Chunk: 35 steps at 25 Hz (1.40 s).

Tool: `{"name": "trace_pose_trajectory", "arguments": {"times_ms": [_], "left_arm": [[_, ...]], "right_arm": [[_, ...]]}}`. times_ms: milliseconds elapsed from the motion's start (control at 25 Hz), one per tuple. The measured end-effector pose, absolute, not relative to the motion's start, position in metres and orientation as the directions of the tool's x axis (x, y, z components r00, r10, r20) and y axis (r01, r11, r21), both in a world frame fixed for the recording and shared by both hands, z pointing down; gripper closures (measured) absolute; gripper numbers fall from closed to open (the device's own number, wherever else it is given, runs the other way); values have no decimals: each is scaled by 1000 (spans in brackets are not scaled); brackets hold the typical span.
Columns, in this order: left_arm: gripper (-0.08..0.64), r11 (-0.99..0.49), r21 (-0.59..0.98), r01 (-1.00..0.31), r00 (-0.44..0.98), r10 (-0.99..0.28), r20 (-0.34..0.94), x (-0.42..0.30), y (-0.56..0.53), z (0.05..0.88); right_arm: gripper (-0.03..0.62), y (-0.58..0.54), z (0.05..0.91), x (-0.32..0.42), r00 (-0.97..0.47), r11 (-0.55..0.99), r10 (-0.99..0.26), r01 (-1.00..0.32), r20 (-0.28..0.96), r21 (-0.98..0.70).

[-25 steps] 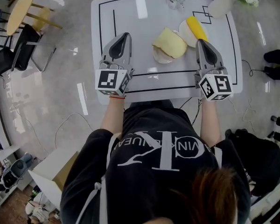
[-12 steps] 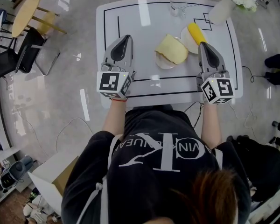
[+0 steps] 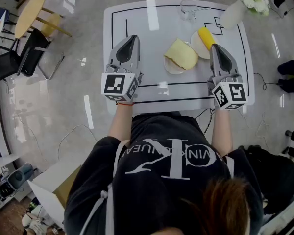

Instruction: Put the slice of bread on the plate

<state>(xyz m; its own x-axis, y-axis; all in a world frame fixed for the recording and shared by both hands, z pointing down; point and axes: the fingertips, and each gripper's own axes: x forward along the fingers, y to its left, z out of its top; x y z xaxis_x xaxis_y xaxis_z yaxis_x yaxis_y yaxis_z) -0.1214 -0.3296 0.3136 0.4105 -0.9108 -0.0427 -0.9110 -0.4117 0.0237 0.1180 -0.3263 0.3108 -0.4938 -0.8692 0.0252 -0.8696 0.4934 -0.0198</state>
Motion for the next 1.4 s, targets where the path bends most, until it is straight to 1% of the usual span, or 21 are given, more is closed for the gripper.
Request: {"name": "trace_pose_trajectory", "arguments": {"times_ms": [720,1400], "left_arm": [[558,-407,26,-913,405,-912,-65,-124,-337,303],[558,-396,29,-918,395,-918,-29,-128,-345,314]], "right_arm": [[591,-333,305,115,-500,500,-866,-865,-5,-32],[591,-339,319,112,-513,511,-858,-857,31,-61]]}}
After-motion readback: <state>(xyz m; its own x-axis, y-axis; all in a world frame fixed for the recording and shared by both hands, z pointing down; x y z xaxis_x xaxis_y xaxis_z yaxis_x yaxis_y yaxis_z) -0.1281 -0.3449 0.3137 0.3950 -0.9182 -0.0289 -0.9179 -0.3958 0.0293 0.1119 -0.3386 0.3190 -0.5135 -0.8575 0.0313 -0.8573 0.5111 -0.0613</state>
